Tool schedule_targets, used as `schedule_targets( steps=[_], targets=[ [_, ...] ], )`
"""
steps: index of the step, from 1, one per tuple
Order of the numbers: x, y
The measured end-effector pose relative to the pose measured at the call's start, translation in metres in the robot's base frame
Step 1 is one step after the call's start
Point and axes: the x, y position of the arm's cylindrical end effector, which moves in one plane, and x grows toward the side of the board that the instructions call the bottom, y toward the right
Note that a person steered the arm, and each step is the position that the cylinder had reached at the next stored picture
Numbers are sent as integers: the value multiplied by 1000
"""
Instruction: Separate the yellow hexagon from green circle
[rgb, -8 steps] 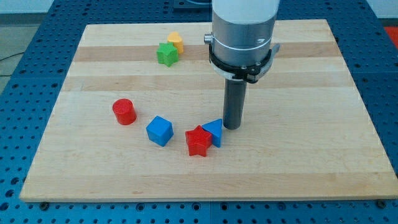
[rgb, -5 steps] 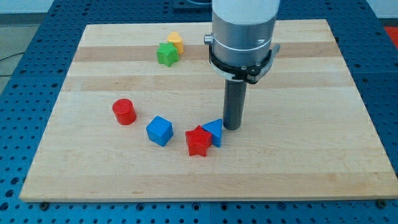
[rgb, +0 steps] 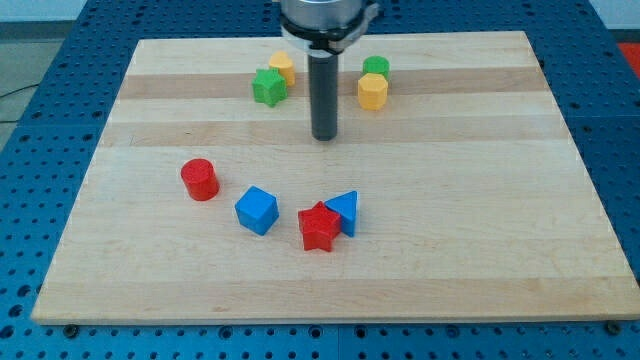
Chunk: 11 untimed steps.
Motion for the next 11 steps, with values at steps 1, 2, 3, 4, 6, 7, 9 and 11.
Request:
schedule_targets(
  steps=[1,2,3,4,6,7,9,11],
  targets=[
    [-11,-3],
    [-11,-3],
    [-12,-11],
    [-18,-20],
    [-29,-40],
    [-48,-55],
    [-79,62],
    [-51,157]
  ],
)
